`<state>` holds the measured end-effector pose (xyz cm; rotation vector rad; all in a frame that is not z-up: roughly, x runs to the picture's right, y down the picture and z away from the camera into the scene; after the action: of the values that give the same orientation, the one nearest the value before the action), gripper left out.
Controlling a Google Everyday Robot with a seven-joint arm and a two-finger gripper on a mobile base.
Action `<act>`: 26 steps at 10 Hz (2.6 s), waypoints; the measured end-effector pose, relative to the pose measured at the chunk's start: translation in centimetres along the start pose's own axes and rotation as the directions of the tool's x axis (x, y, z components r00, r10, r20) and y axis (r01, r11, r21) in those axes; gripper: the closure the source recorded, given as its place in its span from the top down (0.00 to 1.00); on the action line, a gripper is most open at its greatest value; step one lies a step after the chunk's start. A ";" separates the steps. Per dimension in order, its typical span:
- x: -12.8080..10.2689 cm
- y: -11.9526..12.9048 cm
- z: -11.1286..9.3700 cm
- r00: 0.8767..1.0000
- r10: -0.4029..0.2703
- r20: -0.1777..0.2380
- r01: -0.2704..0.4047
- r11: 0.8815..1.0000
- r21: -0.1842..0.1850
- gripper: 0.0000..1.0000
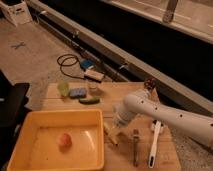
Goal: Place banana in plastic cup
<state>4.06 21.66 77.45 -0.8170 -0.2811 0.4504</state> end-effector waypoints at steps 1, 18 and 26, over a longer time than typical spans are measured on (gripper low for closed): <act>-0.1 0.1 0.5 1.000 -0.001 0.006 0.001 1.000 -0.023 0.65; 1.6 0.0 3.5 1.000 0.023 0.011 -0.021 0.990 -0.137 0.00; -0.6 -1.8 -6.0 0.993 -0.062 -0.099 0.081 0.978 0.195 0.00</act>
<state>6.48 16.53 74.83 -0.6284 -0.1754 0.3655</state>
